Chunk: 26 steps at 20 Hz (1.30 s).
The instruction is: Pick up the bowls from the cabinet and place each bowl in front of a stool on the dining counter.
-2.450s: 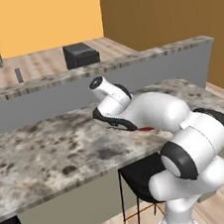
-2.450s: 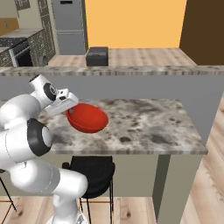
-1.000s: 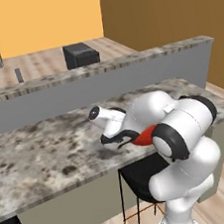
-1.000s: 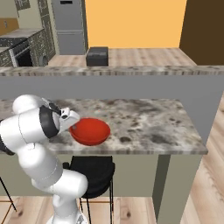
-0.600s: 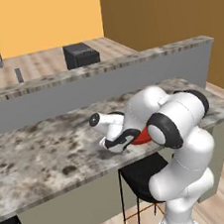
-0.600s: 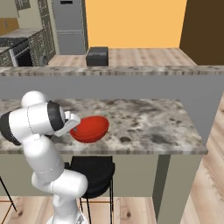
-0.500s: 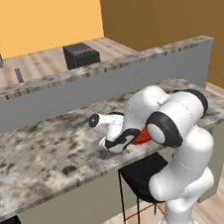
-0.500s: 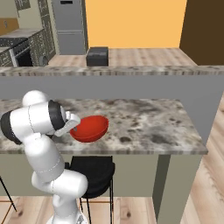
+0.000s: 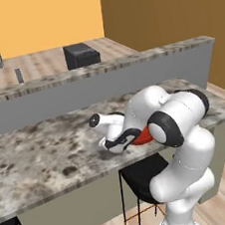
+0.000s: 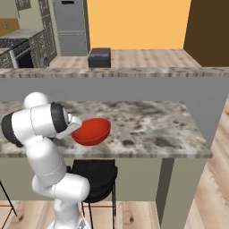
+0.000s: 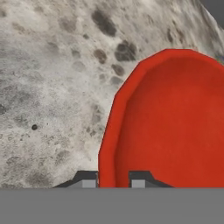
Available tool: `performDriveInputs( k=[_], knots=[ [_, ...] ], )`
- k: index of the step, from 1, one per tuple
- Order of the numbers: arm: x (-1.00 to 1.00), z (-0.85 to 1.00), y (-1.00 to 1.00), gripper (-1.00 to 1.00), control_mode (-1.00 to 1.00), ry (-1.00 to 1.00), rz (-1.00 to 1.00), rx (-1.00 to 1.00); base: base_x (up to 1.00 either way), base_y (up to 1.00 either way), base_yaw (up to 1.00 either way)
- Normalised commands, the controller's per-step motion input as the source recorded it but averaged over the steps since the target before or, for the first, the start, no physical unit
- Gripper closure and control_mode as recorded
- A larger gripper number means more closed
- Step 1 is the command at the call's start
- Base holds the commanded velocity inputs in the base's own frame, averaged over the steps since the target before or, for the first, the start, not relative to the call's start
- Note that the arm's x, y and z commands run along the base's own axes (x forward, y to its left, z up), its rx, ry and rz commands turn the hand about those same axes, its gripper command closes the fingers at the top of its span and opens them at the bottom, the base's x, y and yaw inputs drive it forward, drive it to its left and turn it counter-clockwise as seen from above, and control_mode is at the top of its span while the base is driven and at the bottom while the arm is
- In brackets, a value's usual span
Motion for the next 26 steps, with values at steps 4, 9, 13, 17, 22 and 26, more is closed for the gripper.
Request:
performDriveInputs(
  k=[4, 9, 13, 17, 22, 26],
  knots=[
    [0.0, 0.21, 0.0, 1.0, -1.0, 0.0, 0.03, 0.17, 0.0, 0.0, 0.0],
    [0.0, 0.11, 0.0, 1.0, -1.0, -0.01, 0.03, 0.09, 0.0, 0.0, 0.0],
    [0.0, 0.0, 0.0, 1.0, -1.0, -0.09, 0.02, 0.0, 0.0, 0.0, 0.0],
    [0.0, 0.0, 0.02, -1.0, -1.0, -0.09, 0.02, 0.0, 0.0, 0.0, 0.0],
    [0.0, 0.0, 0.05, -1.0, -1.0, -0.02, 0.02, 0.0, 0.0, 0.0, 0.0],
    [0.0, 0.0, 0.0, -1.0, -1.0, -0.01, 0.0, 0.0, 0.0, 0.0, 0.0]
  ],
)
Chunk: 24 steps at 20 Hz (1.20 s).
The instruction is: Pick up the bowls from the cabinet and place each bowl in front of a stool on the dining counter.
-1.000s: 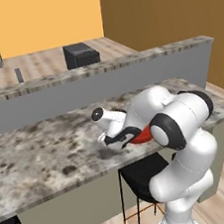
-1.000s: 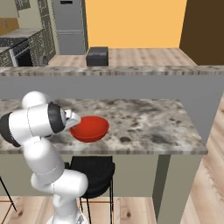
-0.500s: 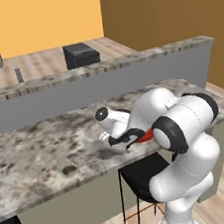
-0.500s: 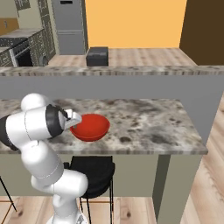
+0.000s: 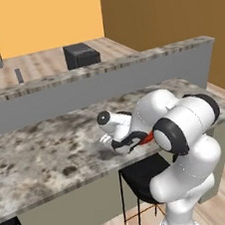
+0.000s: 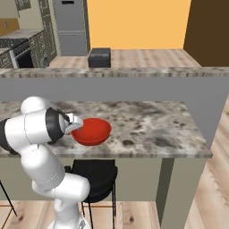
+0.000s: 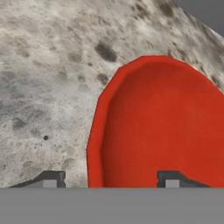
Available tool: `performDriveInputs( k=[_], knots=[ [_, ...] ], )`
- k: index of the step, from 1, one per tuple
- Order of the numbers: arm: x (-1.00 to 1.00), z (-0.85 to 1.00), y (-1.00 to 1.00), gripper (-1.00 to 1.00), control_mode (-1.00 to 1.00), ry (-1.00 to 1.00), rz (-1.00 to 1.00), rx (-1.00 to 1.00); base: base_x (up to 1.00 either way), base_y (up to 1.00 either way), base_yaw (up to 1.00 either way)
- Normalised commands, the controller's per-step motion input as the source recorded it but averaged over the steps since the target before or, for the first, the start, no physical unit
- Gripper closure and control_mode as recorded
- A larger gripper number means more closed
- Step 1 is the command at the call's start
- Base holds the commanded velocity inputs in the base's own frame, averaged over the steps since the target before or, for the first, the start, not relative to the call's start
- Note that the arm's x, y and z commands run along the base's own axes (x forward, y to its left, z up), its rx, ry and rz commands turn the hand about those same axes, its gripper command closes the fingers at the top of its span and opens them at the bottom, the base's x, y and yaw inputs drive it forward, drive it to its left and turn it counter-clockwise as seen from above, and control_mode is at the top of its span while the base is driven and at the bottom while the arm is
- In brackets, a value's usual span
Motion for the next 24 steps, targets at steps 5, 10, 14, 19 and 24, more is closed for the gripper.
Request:
performDriveInputs(
  k=[5, 10, 14, 19, 24],
  knots=[
    [0.0, 0.0, 0.0, -1.0, -1.0, 0.0, 0.0, 0.0, 0.0, 0.0, 0.0],
    [0.0, 0.37, -0.01, -1.0, -1.0, 0.09, 0.0, 0.0, 0.0, 0.0, 0.0],
    [-0.01, 0.97, -0.13, -1.0, -1.0, 0.26, 0.0, 0.05, 0.0, 0.0, 0.0],
    [-0.34, 1.0, -0.28, -1.0, -1.0, 0.08, 0.0, 0.15, 0.0, 0.0, 0.0],
    [-0.59, 1.0, -0.33, -1.0, -1.0, 0.05, 0.0, 0.23, 0.0, 0.0, 0.0]
  ],
)
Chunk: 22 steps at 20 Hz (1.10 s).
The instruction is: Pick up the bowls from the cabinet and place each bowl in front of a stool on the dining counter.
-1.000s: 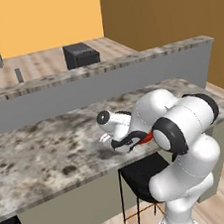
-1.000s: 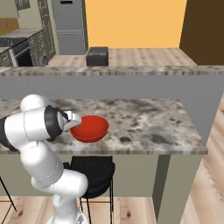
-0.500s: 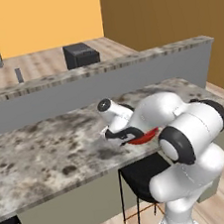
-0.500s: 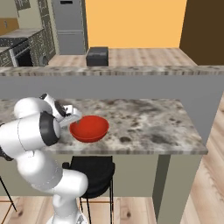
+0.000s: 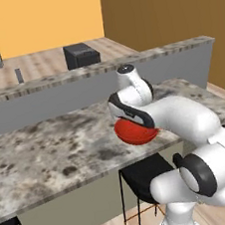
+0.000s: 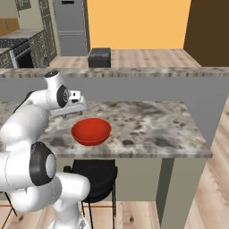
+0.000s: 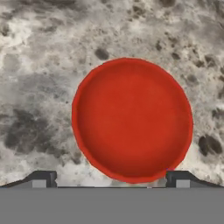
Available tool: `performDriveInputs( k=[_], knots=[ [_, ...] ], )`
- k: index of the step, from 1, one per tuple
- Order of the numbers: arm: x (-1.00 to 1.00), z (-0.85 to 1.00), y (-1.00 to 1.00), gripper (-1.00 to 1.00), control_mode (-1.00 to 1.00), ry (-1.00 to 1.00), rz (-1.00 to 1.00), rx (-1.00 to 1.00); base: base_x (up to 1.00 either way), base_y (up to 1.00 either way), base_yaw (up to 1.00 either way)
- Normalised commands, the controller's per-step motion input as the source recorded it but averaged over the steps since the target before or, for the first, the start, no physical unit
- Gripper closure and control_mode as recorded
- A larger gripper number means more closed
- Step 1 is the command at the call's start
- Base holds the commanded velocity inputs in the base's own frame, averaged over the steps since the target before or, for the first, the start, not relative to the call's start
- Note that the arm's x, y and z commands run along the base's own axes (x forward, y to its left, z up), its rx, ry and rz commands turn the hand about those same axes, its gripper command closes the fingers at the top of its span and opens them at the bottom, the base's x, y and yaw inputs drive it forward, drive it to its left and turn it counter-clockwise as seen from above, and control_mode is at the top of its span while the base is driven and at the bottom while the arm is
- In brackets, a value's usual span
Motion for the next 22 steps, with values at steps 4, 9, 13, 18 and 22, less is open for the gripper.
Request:
performDriveInputs(
  k=[4, 9, 13, 18, 22],
  knots=[
    [-0.96, 1.0, -0.43, -1.0, -1.0, 0.05, 0.0, 0.23, 0.0, 0.0, 0.0],
    [-1.0, 1.0, -0.43, -1.0, -1.0, 0.07, 0.0, 0.11, 0.0, 0.0, 0.0],
    [-1.0, 0.79, -0.35, -1.0, -1.0, 0.11, -0.07, 0.02, 0.0, 0.0, 0.0],
    [-1.0, 0.54, -0.11, -1.0, -1.0, 0.07, -0.12, -0.01, 0.0, 0.0, 0.0],
    [-1.0, 0.11, 0.0, -1.0, -1.0, -0.04, -0.18, -0.03, 0.0, 0.0, 0.0]
  ],
)
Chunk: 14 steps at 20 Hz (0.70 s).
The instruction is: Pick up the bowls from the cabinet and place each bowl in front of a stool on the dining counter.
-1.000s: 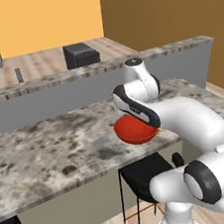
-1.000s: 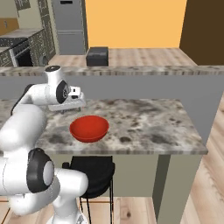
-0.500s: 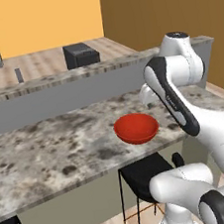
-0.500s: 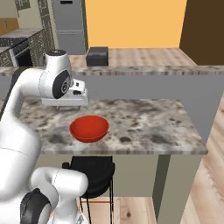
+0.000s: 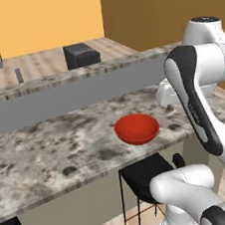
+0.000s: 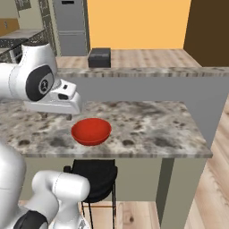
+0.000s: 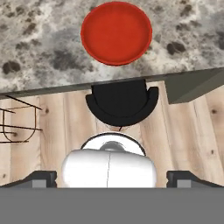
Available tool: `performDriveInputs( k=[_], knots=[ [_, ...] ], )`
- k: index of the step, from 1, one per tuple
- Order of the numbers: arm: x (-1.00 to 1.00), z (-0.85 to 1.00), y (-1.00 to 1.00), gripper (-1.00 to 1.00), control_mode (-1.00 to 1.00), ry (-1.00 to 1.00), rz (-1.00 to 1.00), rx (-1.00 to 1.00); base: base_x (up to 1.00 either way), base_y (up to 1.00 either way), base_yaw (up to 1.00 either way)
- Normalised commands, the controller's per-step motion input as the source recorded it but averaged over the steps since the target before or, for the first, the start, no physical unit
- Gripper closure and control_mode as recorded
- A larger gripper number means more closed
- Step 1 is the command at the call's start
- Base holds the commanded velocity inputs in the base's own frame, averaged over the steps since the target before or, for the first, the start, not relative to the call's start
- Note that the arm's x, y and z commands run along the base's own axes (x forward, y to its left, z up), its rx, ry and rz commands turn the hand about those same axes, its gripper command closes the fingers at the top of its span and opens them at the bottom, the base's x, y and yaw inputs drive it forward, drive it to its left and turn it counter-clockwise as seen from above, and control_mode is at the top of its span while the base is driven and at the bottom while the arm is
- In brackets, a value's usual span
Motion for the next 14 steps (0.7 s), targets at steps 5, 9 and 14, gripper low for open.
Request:
performDriveInputs(
  k=[5, 9, 14],
  knots=[
    [-0.92, 0.0, 0.0, -1.0, -1.0, -0.09, -0.12, -0.03, 0.0, 0.0, 0.0],
    [-0.2, 0.0, 0.0, -1.0, -1.0, -0.01, -0.02, 0.0, 0.0, 0.0, 0.0],
    [0.01, 0.0, 0.0, -1.0, -1.0, 0.0, 0.0, 0.0, 0.0, 0.0, 0.0]
  ],
)
